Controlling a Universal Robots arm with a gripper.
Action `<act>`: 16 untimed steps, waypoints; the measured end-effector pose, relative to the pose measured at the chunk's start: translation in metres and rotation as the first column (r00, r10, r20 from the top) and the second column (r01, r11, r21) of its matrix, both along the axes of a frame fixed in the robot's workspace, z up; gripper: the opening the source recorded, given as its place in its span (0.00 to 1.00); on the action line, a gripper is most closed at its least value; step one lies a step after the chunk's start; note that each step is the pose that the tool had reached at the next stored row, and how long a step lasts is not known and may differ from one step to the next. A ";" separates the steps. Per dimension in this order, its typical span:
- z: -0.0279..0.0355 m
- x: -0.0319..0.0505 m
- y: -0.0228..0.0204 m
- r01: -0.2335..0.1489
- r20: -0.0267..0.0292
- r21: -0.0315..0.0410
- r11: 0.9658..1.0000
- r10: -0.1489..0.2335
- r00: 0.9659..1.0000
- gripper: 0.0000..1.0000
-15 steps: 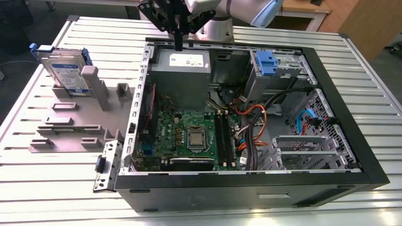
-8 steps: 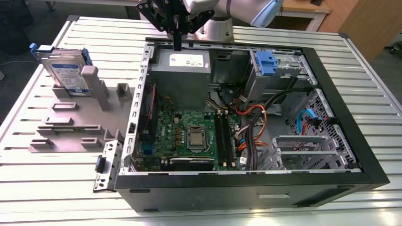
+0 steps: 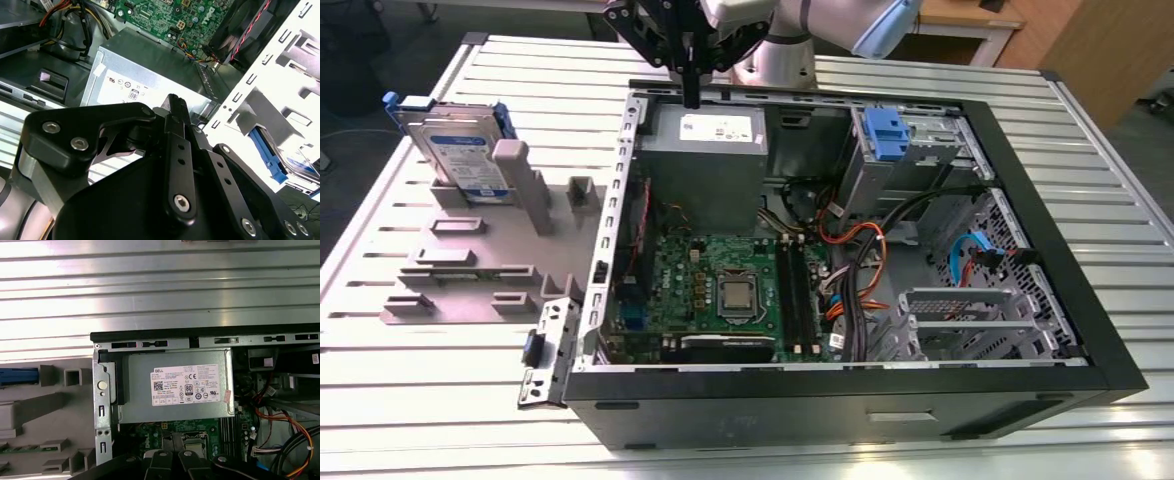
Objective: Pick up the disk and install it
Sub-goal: 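Reach for the disk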
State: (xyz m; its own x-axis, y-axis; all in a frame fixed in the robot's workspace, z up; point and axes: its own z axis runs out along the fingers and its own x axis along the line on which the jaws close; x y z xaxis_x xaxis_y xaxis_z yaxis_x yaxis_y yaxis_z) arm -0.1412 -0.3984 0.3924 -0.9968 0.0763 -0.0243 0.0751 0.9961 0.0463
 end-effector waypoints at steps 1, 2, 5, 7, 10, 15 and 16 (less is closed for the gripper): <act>0.0000 0.0000 0.0000 0.000 0.000 0.000 1.000 0.000 1.000 0.11; 0.0000 -0.0001 0.0000 0.000 0.000 0.000 1.000 0.000 1.000 0.11; -0.0001 -0.0002 0.0000 0.000 0.000 0.000 1.000 0.000 1.000 0.11; -0.0001 -0.0004 0.0000 0.000 0.000 0.000 1.000 0.000 1.000 0.11; 0.0000 -0.0015 0.0000 0.000 0.000 0.000 1.000 0.000 1.000 0.11; -0.0001 -0.0075 0.0000 0.000 0.000 0.000 1.000 0.000 1.000 0.11; -0.0001 -0.0078 0.0000 0.000 0.000 0.000 1.000 0.000 1.000 0.11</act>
